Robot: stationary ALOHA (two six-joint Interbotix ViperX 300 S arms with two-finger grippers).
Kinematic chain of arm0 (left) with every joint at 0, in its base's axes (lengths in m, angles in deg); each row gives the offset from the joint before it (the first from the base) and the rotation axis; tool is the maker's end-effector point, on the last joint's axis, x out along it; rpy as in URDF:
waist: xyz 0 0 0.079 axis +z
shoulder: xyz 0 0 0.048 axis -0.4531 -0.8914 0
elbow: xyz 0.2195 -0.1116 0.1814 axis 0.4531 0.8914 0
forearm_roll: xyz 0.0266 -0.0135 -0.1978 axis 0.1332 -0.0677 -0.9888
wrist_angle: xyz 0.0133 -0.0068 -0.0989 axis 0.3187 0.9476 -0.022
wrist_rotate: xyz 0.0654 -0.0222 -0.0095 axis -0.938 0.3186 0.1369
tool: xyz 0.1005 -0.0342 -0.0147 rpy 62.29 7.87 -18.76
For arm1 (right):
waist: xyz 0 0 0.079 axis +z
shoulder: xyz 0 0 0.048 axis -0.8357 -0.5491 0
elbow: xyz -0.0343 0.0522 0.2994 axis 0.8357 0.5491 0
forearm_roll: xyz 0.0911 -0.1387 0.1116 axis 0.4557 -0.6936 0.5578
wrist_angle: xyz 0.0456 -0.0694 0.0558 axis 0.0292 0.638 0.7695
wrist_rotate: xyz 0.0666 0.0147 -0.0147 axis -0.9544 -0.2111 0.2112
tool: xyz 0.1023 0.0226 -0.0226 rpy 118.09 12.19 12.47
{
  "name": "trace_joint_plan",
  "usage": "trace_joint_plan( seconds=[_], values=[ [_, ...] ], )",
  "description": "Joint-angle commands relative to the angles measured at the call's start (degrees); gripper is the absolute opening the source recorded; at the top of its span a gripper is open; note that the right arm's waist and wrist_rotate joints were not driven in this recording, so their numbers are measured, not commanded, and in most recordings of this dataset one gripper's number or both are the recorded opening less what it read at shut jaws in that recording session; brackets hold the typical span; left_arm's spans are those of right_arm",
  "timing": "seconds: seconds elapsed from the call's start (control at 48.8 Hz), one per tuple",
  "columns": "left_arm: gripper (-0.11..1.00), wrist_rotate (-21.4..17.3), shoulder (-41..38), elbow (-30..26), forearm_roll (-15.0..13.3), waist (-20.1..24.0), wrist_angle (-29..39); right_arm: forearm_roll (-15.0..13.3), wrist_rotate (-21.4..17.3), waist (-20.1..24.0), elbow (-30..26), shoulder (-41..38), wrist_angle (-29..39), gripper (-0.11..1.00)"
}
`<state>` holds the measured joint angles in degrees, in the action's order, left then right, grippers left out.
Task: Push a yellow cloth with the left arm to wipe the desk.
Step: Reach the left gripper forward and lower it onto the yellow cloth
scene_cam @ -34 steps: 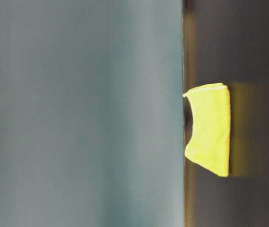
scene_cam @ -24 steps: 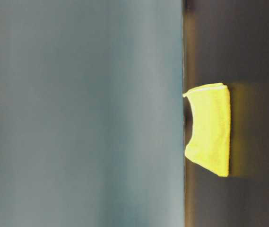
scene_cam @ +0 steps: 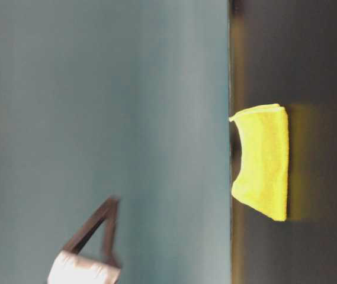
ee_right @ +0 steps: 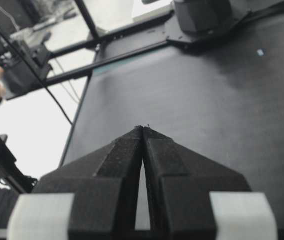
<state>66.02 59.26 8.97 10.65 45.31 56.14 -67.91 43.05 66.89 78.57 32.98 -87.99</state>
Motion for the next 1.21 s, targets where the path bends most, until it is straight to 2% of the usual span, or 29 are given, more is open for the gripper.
trace_joint_plan(
  seconds=[0.0, 0.061, 0.246, 0.307, 0.492, 0.737, 1.188],
  values=[
    [0.11, 0.2, -7.6, -4.0, 0.2, 2.9, -1.7, 0.1, 0.0, 0.0, -1.1, -0.6, -0.1, 0.00],
    [0.25, 0.2, -11.9, -5.8, 0.2, 4.0, -1.7, 0.1, 0.0, -0.1, -1.1, -0.6, -0.1, 0.00],
    [0.79, 0.1, -22.1, -10.8, 0.2, 6.4, -1.5, 0.1, 0.0, -0.1, -1.1, -0.7, 0.4, 0.00],
    [0.88, 0.2, -25.0, -12.6, 0.2, 7.4, -0.9, 0.1, 0.0, 0.0, -0.9, -0.7, 0.5, 0.00],
    [0.87, 0.2, -31.1, -16.8, 0.2, 8.7, 2.5, 0.1, 0.0, 0.0, -0.7, -0.7, 0.5, 0.00],
    [0.87, 0.2, -35.5, -20.7, 0.2, 8.8, 11.1, 0.1, 0.0, 0.0, -0.6, -0.7, 0.5, 0.00],
    [0.87, 0.3, -34.4, -15.8, 0.2, 8.3, 12.6, 0.1, -0.1, 0.0, -0.4, -0.7, 0.5, 0.00]
  ],
)
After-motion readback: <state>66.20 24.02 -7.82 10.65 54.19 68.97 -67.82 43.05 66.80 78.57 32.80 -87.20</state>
